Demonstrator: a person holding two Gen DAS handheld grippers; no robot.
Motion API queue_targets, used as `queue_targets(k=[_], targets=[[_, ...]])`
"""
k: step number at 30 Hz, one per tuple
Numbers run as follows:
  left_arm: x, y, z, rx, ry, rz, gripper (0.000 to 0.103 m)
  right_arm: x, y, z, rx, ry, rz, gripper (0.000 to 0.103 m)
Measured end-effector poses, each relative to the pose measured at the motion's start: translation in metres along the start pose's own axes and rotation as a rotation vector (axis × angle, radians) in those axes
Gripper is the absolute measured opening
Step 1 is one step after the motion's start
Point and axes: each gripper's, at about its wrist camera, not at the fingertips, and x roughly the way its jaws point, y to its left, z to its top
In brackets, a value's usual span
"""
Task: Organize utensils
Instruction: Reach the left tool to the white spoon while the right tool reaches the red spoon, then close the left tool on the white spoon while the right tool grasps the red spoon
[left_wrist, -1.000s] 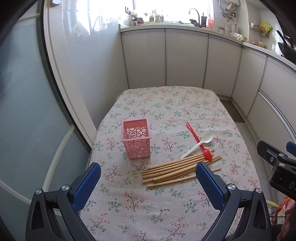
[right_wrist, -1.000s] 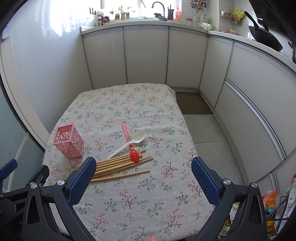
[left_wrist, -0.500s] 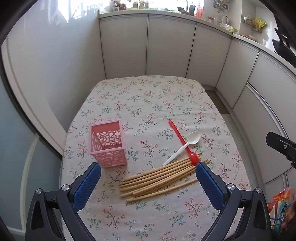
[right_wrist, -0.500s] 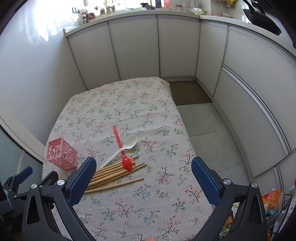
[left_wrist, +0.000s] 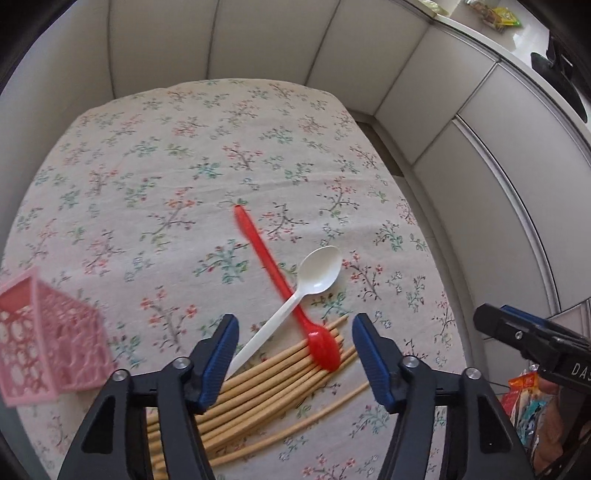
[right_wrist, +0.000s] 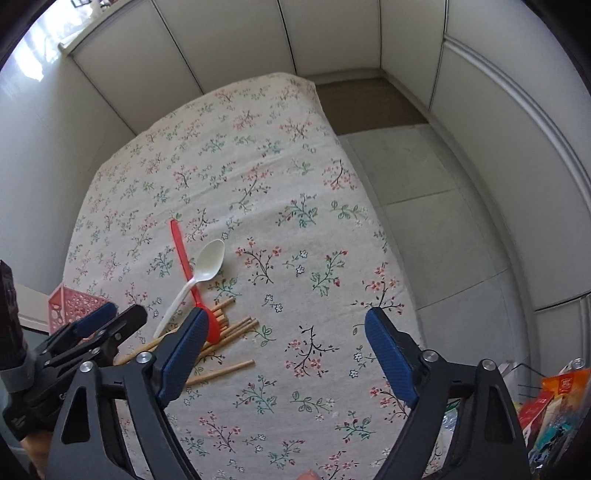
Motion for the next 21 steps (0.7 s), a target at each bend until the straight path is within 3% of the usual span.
queue_targets(k=[2, 13, 16, 18, 21], targets=[[0.019, -0.005, 0.011, 0.028, 0.008, -0.014, 0.044, 0.009, -0.006, 0.003, 0.011, 0.026, 0.025, 0.079], [0.092, -0.017, 0.049, 0.144, 0.111, -0.013, 0.037, 0.032, -0.021, 0.016, 0.050, 0.069, 0.086, 0.079], [0.105, -0.021, 0.049, 0.172, 0.160, -0.013, 0.025, 0.033, -0.020, 0.019, 0.053, 0.066, 0.099, 0.079], [0.105, -0.025, 0.049, 0.194, 0.157, 0.009, 0.008, 0.034, -0.020, 0.021, 0.057, 0.066, 0.106, 0.079], [0.103, -0.023, 0.045, 0.182, 0.153, 0.018, 0.003, 0.037, -0.021, 0.024, 0.075, 0.070, 0.115, 0.079]])
